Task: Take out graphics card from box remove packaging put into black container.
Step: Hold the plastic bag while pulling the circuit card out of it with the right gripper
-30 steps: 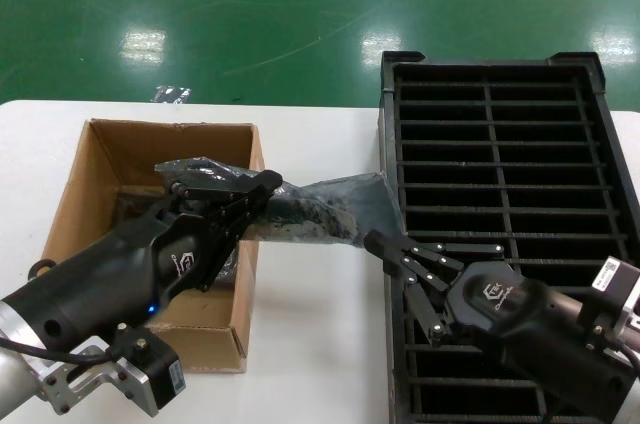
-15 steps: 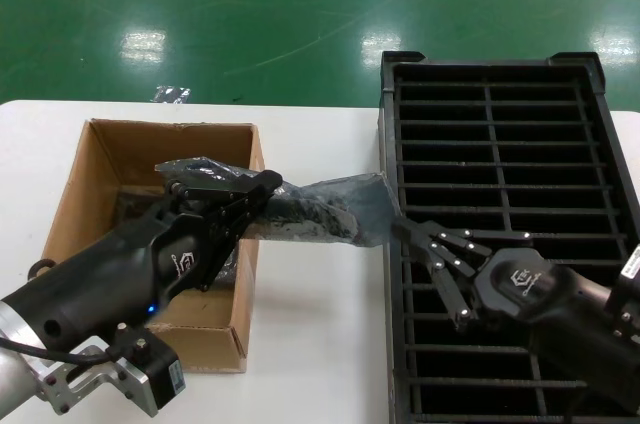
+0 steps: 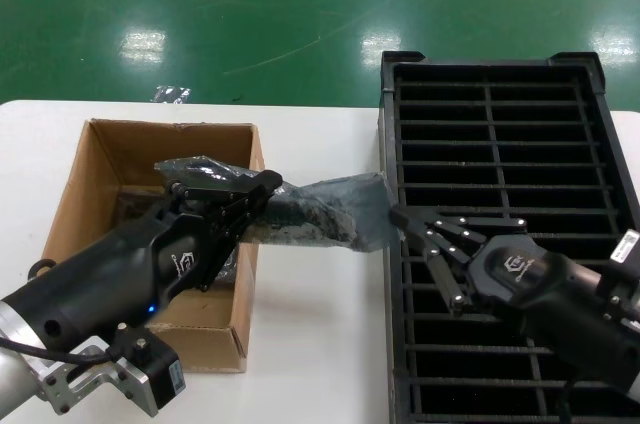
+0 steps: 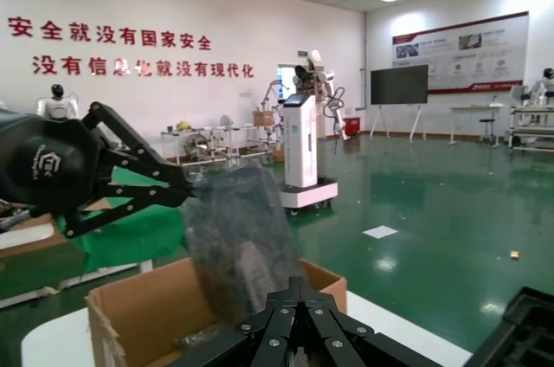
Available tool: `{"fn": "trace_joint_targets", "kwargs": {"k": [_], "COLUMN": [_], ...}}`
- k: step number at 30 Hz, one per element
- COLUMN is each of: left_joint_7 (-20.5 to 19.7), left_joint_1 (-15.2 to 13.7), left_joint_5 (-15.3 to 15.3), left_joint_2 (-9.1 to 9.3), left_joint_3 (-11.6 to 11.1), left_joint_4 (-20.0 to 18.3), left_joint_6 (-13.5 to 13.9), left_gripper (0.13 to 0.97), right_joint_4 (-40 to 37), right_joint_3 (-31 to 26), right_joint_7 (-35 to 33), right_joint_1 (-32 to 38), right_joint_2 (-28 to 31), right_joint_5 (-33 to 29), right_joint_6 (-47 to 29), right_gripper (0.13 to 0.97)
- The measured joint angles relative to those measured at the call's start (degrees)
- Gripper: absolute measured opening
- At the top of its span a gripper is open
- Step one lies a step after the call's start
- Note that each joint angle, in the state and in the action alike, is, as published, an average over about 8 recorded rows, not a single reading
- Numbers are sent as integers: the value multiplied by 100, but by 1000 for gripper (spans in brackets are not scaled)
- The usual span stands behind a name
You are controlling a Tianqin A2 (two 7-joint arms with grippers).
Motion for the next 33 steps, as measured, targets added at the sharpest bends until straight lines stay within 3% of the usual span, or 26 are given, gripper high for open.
{"fn": "trace_joint_targets", "kwargs": {"k": [21,33], "left_joint_7": [0,0], "left_joint_1": [0,0], "left_joint_5": [0,0], "left_joint_2": [0,0], "left_joint_3": [0,0], "left_joint_4": [0,0], "left_joint_6": [0,0], "left_gripper": [139,139], "right_joint_4": [-208,-162], "right_joint_3": [-259,34], "right_joint_7": [-102,-127], "right_joint_1": [206,168], "right_joint_2": [-51,44], "right_joint_5": [-71,47], "right_joint_6": [-336,-253], "right_gripper": [131,131]}}
